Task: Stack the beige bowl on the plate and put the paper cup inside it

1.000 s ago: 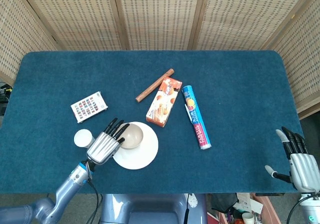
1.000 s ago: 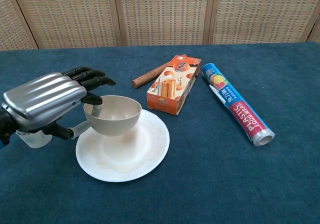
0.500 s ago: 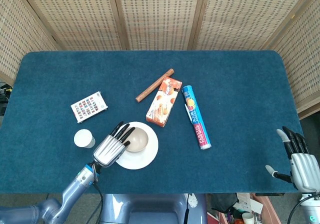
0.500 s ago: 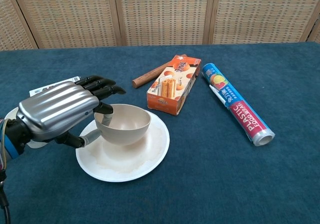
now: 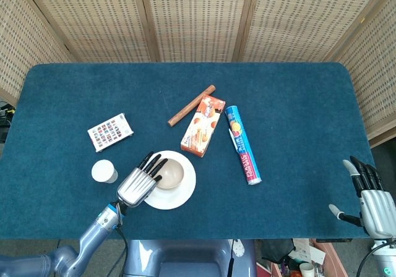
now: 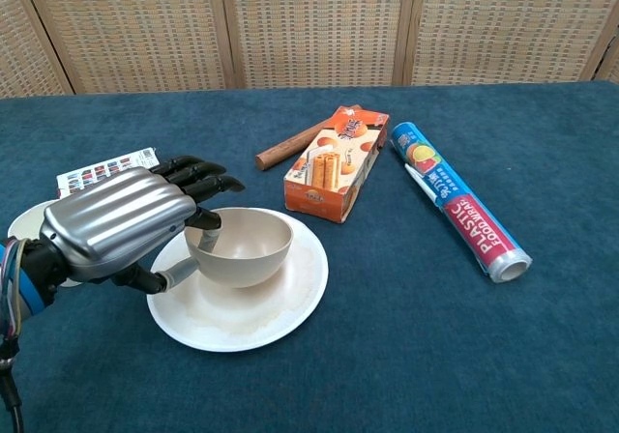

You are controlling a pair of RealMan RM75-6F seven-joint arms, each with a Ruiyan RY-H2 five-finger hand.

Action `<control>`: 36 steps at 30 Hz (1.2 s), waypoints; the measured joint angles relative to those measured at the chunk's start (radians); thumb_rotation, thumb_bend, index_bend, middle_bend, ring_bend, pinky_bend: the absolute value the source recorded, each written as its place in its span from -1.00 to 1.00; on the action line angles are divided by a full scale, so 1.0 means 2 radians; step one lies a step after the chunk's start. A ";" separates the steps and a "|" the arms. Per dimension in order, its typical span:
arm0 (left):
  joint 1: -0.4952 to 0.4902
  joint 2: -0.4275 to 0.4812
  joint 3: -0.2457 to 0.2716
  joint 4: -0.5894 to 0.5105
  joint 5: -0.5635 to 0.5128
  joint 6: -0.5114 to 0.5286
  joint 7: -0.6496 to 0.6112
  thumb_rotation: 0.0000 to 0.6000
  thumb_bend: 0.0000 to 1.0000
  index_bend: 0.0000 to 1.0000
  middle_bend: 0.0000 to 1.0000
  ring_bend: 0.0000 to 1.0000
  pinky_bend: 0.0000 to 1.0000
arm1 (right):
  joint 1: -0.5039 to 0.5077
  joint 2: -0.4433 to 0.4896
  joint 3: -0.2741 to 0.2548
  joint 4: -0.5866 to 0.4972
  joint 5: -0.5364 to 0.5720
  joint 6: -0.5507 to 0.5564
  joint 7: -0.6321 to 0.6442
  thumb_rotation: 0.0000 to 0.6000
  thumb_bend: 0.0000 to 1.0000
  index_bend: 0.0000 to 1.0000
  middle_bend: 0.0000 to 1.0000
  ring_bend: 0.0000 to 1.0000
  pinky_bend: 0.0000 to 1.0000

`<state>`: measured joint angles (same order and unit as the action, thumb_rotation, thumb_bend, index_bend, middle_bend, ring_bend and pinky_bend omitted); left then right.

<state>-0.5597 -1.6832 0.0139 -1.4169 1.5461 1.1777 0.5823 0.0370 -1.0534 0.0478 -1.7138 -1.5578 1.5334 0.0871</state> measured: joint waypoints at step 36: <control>0.044 0.134 0.013 -0.097 0.042 0.078 -0.078 1.00 -0.59 -0.10 -0.90 -1.00 -1.00 | 0.001 0.000 -0.001 -0.003 -0.002 -0.002 -0.009 1.00 -0.71 -1.00 -1.00 -1.00 -1.00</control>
<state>-0.4726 -1.4154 0.0390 -1.6107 1.6299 1.3330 0.4262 0.0389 -1.0541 0.0462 -1.7197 -1.5623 1.5303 0.0686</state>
